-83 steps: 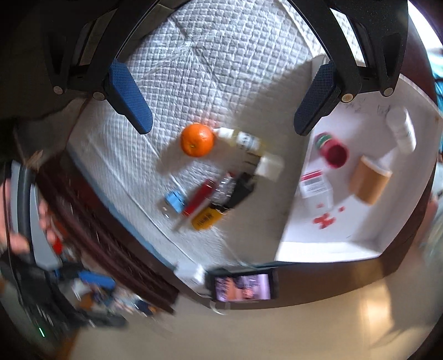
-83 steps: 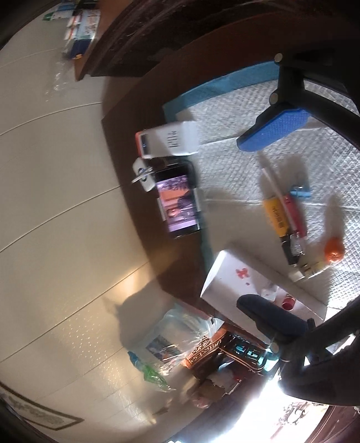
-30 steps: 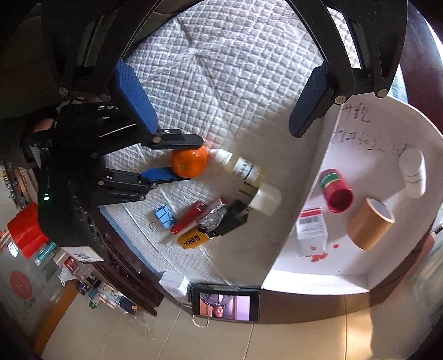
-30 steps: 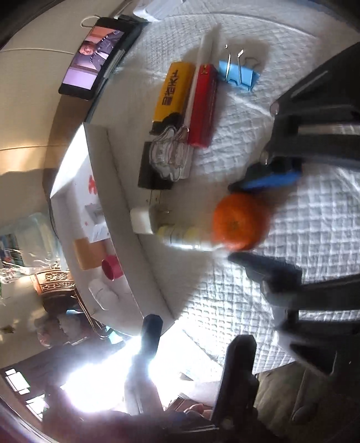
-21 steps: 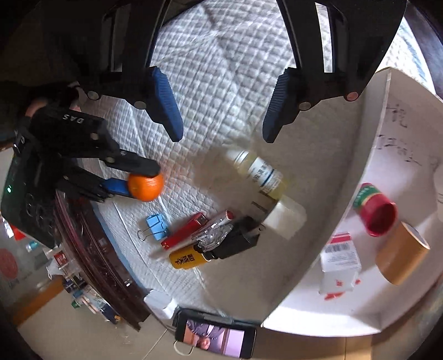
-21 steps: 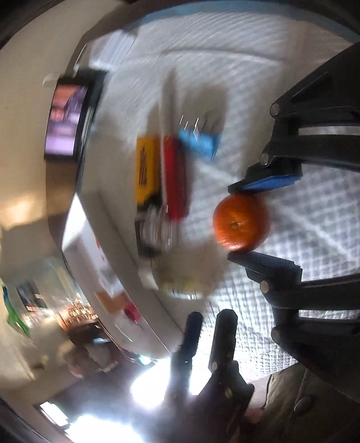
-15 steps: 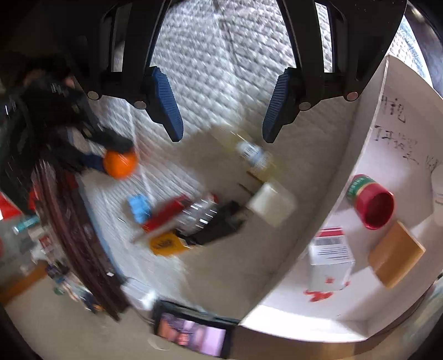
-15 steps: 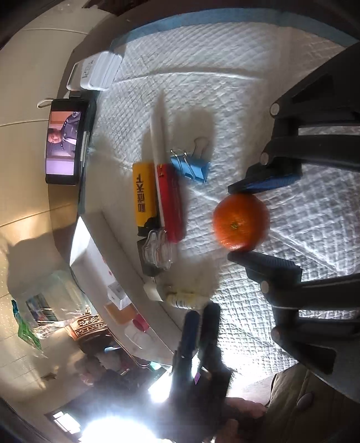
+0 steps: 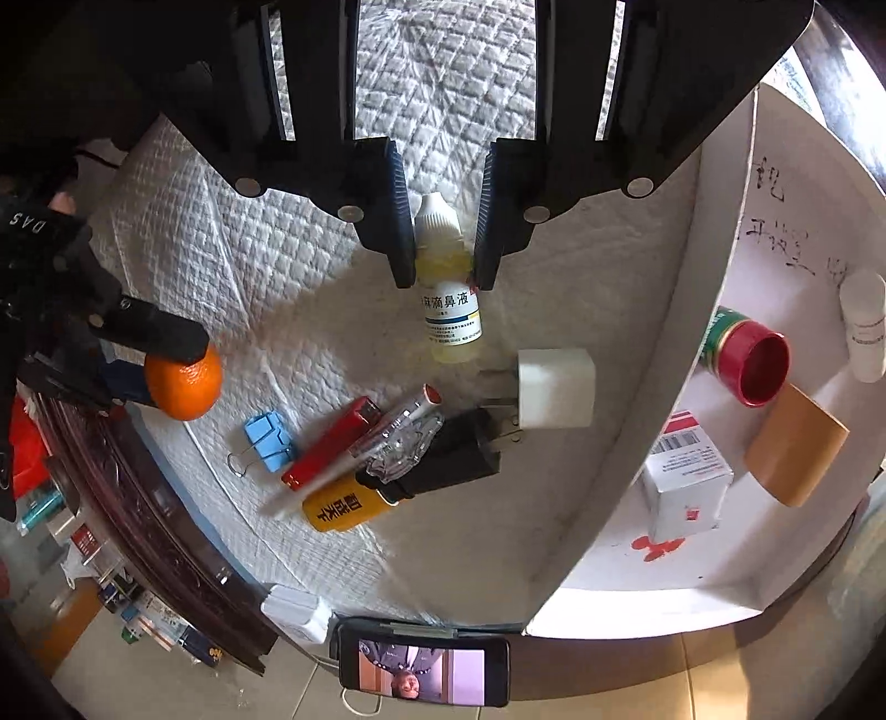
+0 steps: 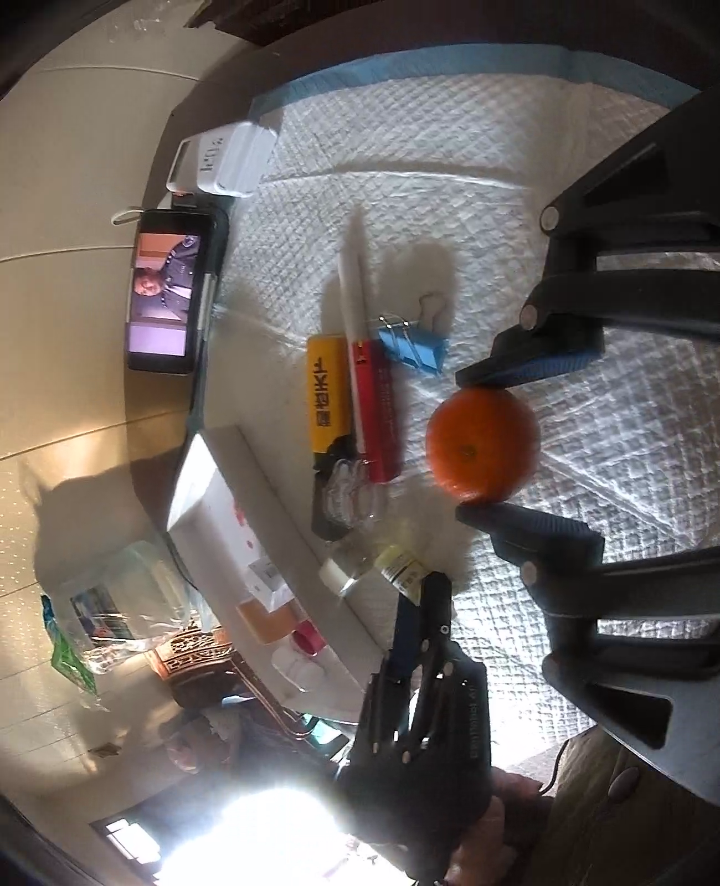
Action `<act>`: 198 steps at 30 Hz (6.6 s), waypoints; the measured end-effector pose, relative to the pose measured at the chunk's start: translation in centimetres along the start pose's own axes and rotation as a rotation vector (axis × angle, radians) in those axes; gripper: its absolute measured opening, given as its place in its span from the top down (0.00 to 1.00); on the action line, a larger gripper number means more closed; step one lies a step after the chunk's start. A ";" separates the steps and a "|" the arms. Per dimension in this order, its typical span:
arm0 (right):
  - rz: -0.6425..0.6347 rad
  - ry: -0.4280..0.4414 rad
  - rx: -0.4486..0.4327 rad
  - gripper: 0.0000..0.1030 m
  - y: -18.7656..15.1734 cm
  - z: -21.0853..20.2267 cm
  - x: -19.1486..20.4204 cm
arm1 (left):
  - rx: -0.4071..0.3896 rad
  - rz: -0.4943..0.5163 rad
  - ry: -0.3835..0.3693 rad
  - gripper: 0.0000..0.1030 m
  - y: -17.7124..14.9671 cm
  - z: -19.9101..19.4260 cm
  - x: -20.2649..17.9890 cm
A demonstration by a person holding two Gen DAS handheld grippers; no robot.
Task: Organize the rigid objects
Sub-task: 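Carry the orange and dropper bottle over the white tray with both grippers, then open the right gripper to drop the orange while the left releases the dropper bottle, then move both open grippers back over the remaining objects on the pad, then grasp the white plug charger with the left gripper while the right grasps the blue binder clip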
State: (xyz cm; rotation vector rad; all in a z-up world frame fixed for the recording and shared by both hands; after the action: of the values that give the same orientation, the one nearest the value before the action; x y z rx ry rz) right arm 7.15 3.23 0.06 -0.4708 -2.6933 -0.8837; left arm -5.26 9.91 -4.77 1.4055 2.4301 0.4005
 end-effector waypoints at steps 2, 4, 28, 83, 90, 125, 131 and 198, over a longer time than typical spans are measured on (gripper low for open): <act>-0.001 0.002 -0.012 0.60 0.3 -0.4 0.2 | -0.024 0.006 0.003 0.80 0.2 -0.5 -0.1; 0.002 0.002 -0.027 0.60 0.7 -0.9 0.3 | -0.059 0.021 0.002 0.81 0.5 -1.5 -0.3; -0.017 0.066 -0.153 0.61 5.7 -4.0 4.6 | -0.380 -0.128 0.084 0.81 1.4 -13.3 6.0; 0.000 0.072 -0.018 0.60 15.7 11.4 15.2 | -0.243 -0.286 0.229 0.81 1.6 -9.5 20.9; 0.027 0.048 -0.012 0.14 15.5 12.0 14.0 | -0.199 -0.281 0.248 0.80 1.9 -8.3 21.4; 0.401 -0.083 -0.156 0.00 4.9 -2.4 -3.3 | -0.104 0.357 -0.063 0.77 -1.0 0.3 -4.1; 0.398 -0.109 -0.145 0.00 3.7 -3.6 -4.8 | -0.203 0.428 -0.003 0.32 0.4 2.0 -5.8; 0.117 -0.189 -0.096 0.25 2.7 -0.7 -5.7 | -0.275 0.070 0.098 0.16 -0.3 -6.2 1.7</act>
State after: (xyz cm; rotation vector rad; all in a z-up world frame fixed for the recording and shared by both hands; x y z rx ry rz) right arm 13.45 3.64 0.03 -0.7607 -2.7647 -0.9834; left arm -8.71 10.68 0.64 1.3806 2.2957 0.8039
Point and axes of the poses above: each gripper's, at about its wrist camera, not at the fingertips, and z roughly the way its jaws point, x to its left, y to its top, the point moved 8 cm from there along z, roughly the way its jaws point, and after that the axes turned 9 degrees about z, right-handed, at the moved point
